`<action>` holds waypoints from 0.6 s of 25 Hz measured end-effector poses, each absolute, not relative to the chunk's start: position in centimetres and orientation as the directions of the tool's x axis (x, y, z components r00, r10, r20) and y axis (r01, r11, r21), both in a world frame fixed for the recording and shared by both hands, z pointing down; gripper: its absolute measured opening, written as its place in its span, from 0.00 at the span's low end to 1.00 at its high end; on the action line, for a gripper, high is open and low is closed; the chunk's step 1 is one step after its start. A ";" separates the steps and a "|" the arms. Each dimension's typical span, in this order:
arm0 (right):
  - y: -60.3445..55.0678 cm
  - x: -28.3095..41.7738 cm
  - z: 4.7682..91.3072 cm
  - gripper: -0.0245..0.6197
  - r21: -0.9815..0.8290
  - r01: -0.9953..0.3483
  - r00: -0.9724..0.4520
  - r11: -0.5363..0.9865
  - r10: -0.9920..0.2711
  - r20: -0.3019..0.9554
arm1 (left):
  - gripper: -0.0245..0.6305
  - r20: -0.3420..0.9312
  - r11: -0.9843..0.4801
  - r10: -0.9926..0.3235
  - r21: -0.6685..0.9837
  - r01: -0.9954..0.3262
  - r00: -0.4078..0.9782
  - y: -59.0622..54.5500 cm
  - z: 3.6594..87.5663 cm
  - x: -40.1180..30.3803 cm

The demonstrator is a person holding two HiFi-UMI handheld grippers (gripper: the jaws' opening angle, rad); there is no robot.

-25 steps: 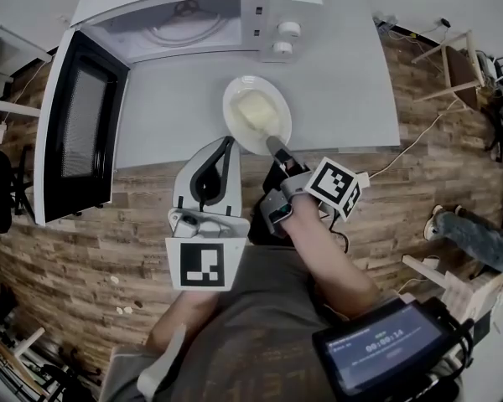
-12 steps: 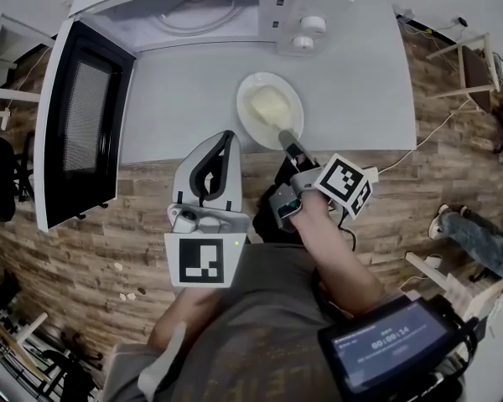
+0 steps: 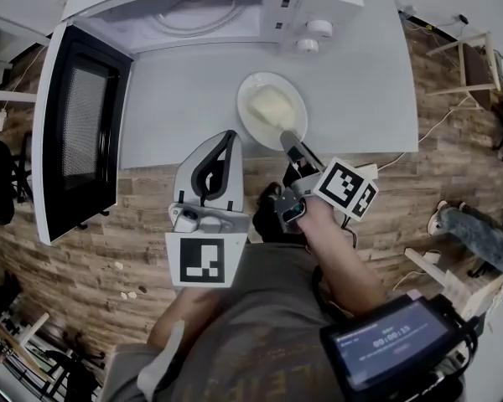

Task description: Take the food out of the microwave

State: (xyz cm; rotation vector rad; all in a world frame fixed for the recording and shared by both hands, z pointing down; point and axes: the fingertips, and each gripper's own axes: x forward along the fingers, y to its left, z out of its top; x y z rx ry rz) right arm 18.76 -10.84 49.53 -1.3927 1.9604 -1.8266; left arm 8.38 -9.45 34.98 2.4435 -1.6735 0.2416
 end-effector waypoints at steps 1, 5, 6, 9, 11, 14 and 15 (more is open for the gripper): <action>-10.9 18.7 49.6 0.19 -0.836 -0.527 -0.571 -0.149 -0.667 0.479 | 0.05 0.224 -0.356 -0.906 0.050 -0.933 0.358 -9.6 35.0 8.4; -10.8 18.3 49.6 0.33 -0.833 -0.540 -0.593 -0.119 -0.649 0.477 | 0.05 0.229 -0.351 -0.906 0.068 -0.934 0.357 -10.0 35.1 8.3; -10.7 18.2 49.6 0.36 -0.828 -0.550 -0.598 -0.105 -0.643 0.479 | 0.05 0.233 -0.354 -0.904 0.068 -0.933 0.360 -10.0 35.2 8.2; -10.4 18.0 49.5 0.39 -0.805 -0.590 -0.606 -0.059 -0.626 0.491 | 0.05 0.228 -0.365 -0.901 0.062 -0.929 0.369 -10.0 35.1 8.5; -10.3 18.0 49.5 0.43 -0.787 -0.617 -0.611 -0.031 -0.612 0.503 | 0.05 0.233 -0.369 -0.898 0.064 -0.927 0.373 -10.0 35.2 8.6; -10.3 17.9 49.6 0.46 -0.748 -0.664 -0.612 0.013 -0.583 0.534 | 0.05 0.231 -0.366 -0.899 0.071 -0.928 0.372 -10.1 35.3 8.8; -10.2 18.0 49.6 0.46 -0.731 -0.681 -0.610 0.028 -0.573 0.547 | 0.05 0.230 -0.364 -0.900 0.073 -0.928 0.371 -10.1 35.3 8.9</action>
